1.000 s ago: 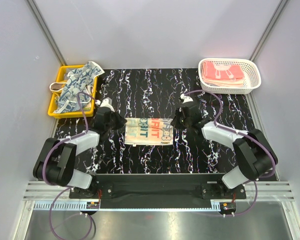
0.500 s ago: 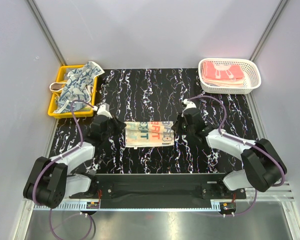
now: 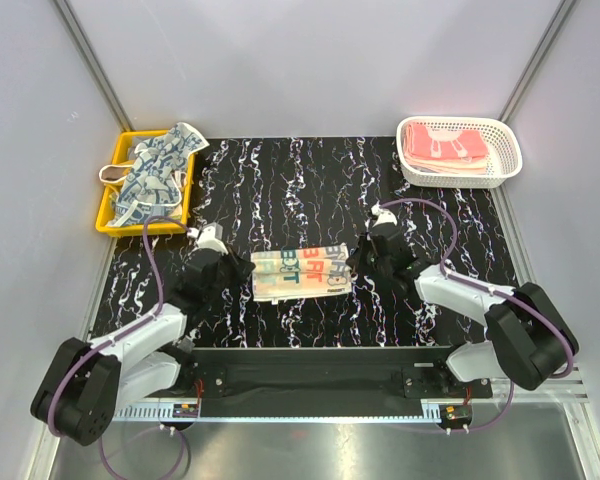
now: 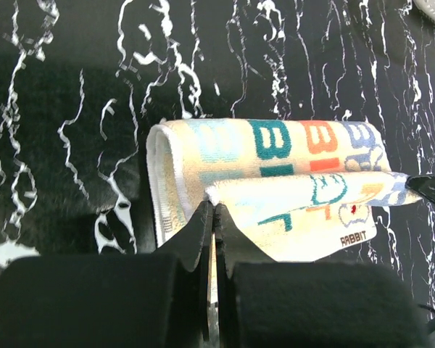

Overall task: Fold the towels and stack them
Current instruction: Fold the towel

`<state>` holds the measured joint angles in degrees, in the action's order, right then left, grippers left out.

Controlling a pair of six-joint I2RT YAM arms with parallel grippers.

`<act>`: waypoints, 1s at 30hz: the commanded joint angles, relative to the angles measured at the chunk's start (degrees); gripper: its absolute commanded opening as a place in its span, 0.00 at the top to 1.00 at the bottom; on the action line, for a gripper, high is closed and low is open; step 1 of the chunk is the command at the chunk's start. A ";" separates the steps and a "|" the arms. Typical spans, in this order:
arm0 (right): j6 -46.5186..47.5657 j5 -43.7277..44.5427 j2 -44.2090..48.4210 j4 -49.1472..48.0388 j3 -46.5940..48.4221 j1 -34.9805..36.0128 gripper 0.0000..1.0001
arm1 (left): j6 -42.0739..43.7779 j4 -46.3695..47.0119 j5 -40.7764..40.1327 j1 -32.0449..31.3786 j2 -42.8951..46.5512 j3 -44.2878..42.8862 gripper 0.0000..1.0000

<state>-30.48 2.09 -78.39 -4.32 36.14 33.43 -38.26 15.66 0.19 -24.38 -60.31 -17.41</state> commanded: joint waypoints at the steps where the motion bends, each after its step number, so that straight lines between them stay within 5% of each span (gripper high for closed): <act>1: -1.07 1.87 2.45 -2.19 -0.81 0.67 0.96 | -0.85 0.60 -3.79 -0.58 3.70 1.67 1.00; 30: -2.04 2.92 7.55 3.97 0.86 0.67 0.94 | -3.13 -13.73 -0.54 -1.20 12.32 -0.35 1.00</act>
<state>-32.67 2.46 -72.14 -1.06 35.44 33.76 -40.45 2.15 0.14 -25.67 -49.10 -18.55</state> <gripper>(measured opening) 0.075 0.012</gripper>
